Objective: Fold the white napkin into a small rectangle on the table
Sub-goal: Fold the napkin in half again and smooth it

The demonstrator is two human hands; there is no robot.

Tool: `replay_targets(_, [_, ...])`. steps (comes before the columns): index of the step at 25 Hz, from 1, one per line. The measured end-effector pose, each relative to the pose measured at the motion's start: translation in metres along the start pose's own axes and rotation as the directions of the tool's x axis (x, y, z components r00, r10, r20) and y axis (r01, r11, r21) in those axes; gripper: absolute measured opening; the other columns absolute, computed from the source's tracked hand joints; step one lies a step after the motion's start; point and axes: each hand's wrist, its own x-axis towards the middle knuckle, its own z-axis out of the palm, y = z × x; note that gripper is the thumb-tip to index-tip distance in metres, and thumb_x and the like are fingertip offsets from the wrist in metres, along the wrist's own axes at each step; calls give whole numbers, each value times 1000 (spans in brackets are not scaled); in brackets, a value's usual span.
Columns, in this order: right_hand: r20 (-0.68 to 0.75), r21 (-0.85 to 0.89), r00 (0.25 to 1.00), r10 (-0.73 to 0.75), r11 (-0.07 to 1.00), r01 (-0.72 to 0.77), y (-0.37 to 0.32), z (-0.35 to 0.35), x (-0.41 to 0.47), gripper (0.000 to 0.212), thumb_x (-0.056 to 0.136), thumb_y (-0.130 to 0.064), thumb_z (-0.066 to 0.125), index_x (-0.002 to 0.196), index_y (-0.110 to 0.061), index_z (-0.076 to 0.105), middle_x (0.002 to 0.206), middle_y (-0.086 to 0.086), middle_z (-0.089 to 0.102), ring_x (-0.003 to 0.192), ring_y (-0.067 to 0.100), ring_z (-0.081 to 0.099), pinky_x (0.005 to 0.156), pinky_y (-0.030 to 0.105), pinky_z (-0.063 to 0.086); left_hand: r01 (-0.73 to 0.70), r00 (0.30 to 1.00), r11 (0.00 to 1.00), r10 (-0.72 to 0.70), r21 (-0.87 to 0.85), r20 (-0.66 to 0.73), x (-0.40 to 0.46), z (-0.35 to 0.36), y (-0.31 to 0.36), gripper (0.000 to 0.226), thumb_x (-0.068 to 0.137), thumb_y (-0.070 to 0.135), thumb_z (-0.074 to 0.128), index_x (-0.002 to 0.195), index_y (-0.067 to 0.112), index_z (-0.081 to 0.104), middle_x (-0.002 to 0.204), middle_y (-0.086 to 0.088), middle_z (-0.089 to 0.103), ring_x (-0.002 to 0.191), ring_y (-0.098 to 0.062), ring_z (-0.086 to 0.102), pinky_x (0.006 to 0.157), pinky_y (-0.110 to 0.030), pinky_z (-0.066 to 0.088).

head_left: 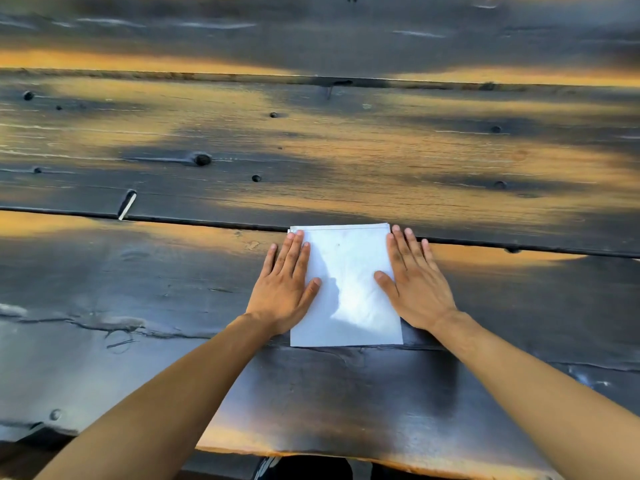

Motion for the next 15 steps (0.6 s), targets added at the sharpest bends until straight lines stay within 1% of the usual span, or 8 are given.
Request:
replay_targets(1, [-21, 41, 1000, -3, 999, 4, 1, -5, -5, 75, 100, -56, 14, 159, -12, 2, 168, 2, -7, 154, 18, -13, 125, 38, -9, -48, 997, 998, 45, -42, -63, -4, -4, -3, 69, 106, 49, 15, 159, 6, 19, 169, -12, 8, 157, -25, 1, 125, -57, 10])
replay_targets(3, [-97, 120, 994, -51, 991, 63, 6, -14, -23, 67, 101, -48, 31, 157, -12, 22, 168, 4, 8, 156, 17, -1, 126, 37, 0, -184, 963, 979, 164, -81, -213, -18, -10, -9, 55, 106, 36, 39, 147, 2, 45, 161, -17, 34, 153, -31, 26, 122, -59, 20])
replay_targets(4, [-129, 151, 987, -95, 982, 114, 8, -17, -34, 63, 100, -44, 40, 153, -11, 33, 167, 4, 17, 155, 17, 7, 126, 37, 6, -264, 934, 962, 235, -73, -270, -27, -12, -12, 47, 102, 31, 50, 138, 0, 56, 153, -18, 46, 147, -34, 37, 121, -58, 25])
replay_targets(6, [-157, 196, 969, -192, 955, 221, 8, -17, -55, 51, 96, -38, 53, 140, -12, 52, 160, 3, 33, 152, 17, 22, 124, 34, 19, -405, 874, 914, 377, -29, -307, -50, -14, -13, 33, 96, 25, 64, 116, 0, 69, 129, -19, 63, 128, -37, 56, 115, -54, 36])
replay_targets(8, [-189, 202, 944, -271, 930, 308, 6, -11, -69, 33, 92, -28, 62, 122, -15, 65, 145, 2, 50, 141, 19, 43, 113, 34, 40, -493, 833, 870, 478, 17, -278, -70, -13, -14, 20, 95, 20, 66, 100, 2, 72, 108, -15, 66, 107, -36, 63, 108, -48, 43])
replay_targets(9, [-212, 192, 930, -299, 921, 340, 7, -9, -71, 24, 89, -22, 65, 113, -15, 69, 134, 2, 57, 130, 19, 52, 102, 34, 50, -515, 823, 856, 506, 35, -257, -76, -12, -16, 17, 96, 18, 65, 96, 2, 71, 103, -13, 66, 101, -34, 64, 105, -44, 46])
replay_targets(11, [-215, 156, 911, -351, 909, 387, 12, -6, -74, 16, 88, -12, 64, 101, -14, 71, 117, 0, 63, 113, 19, 60, 85, 33, 56, -535, 814, 842, 535, 66, -226, -82, -11, -20, 16, 97, 18, 64, 96, 4, 72, 100, -9, 68, 99, -31, 65, 100, -40, 50])
replay_targets(15, [-159, 65, 869, -469, 873, 483, 25, -2, -78, 18, 88, -11, 60, 102, -16, 71, 118, -4, 64, 117, 17, 61, 88, 30, 57, -543, 812, 828, 560, 141, -166, -88, -9, -23, 23, 100, 24, 61, 104, 5, 72, 105, -9, 68, 103, -30, 66, 89, -36, 52])
